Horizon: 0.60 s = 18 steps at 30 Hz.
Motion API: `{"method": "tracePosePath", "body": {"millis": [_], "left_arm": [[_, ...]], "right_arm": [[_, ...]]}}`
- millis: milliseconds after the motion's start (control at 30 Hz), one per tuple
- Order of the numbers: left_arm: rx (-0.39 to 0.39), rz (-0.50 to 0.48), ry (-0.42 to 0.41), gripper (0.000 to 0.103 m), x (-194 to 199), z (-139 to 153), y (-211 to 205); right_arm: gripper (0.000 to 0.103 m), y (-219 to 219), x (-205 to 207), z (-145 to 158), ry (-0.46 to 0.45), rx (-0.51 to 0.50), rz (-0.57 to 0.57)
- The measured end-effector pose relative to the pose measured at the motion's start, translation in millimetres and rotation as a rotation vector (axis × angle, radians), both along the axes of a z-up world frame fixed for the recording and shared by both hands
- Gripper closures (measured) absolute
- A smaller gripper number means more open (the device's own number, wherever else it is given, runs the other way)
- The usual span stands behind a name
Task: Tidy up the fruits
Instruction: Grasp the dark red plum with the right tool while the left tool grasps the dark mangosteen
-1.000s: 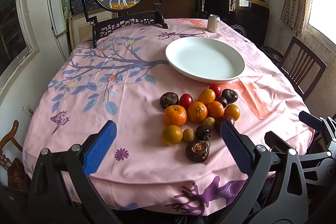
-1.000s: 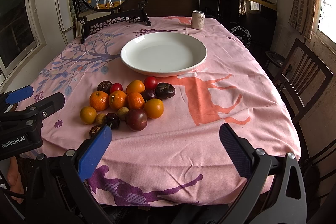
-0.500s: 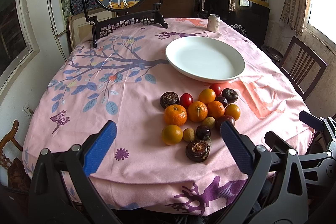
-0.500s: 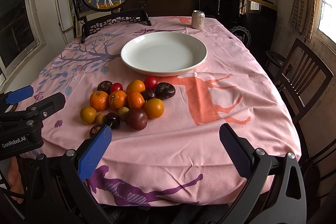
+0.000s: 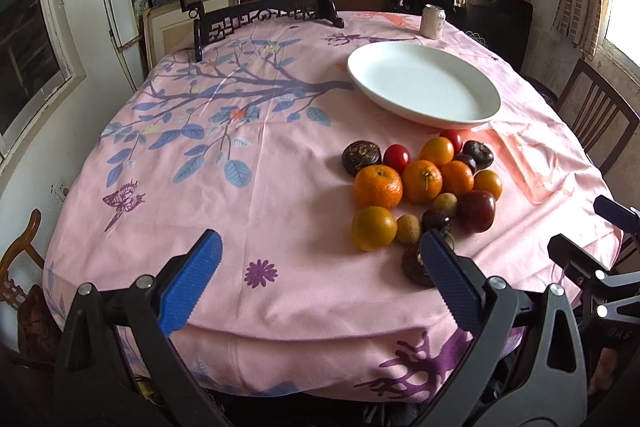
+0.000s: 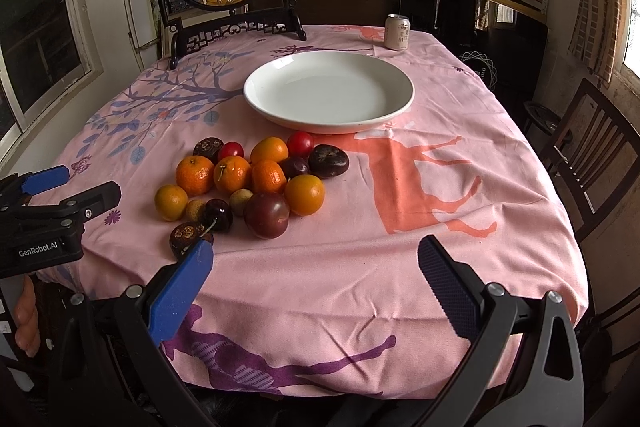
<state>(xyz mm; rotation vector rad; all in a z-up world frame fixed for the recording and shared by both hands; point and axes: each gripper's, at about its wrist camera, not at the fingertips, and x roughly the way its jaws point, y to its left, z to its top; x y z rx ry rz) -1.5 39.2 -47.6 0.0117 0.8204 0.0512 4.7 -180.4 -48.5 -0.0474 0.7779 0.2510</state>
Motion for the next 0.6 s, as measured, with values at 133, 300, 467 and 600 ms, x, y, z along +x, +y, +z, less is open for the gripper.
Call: {"method": "tracePosePath", "body": {"millis": [133,300,467,600], "left_arm": [[0.001,-0.025,0.017,0.002,-0.1,-6.1,-3.3],[0.002,-0.038,0.046,0.002,3.6,-14.1,-6.3],[-0.009,-0.058,0.082,0.002,5.1,-22.1,-12.4],[-0.025,-0.086,0.1,0.002,6.6,-22.6,-23.1]], "right_arm": [[0.036,13.1,6.0,-6.6,0.002,0.013,0.077],[0.049,32.0,34.0,-28.8,0.09,0.018,0.144],[0.059,44.8,67.6,-57.2,0.157,0.018,0.165],[0.065,38.6,64.2,-53.3,0.132,0.045,0.179]]}}
